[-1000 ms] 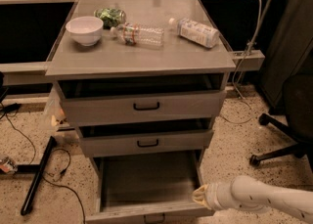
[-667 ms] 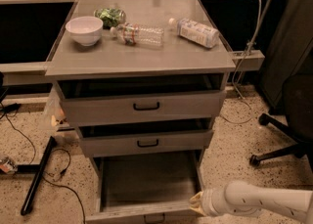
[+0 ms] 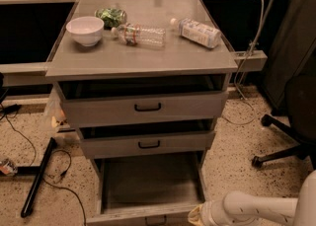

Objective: Close bottom drawer

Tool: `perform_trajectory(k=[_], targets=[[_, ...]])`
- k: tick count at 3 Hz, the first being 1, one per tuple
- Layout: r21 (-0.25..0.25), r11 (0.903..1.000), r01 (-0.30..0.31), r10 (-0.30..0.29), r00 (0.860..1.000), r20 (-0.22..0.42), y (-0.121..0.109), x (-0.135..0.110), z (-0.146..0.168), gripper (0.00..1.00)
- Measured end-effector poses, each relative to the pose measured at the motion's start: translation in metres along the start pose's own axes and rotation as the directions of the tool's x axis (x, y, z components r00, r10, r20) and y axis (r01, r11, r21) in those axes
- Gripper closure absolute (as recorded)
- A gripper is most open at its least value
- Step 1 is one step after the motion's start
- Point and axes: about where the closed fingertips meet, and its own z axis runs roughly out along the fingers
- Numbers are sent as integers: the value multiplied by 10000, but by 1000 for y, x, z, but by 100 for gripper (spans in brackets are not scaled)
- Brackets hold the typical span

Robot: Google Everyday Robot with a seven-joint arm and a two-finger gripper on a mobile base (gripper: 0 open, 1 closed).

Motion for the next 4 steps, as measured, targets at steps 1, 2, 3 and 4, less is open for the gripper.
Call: perform_trajectory(k=[1,2,3,4], targets=[[-516,9987,19,-19,10000,-15,15,16,24,100],[-767,9971,10,-11,10000,-12,19,26,44,100],[-762,9971,26,-23,10000,34,12,29,59,100],[-431,9990,-94,98,9999,86,-6,28,66,100]])
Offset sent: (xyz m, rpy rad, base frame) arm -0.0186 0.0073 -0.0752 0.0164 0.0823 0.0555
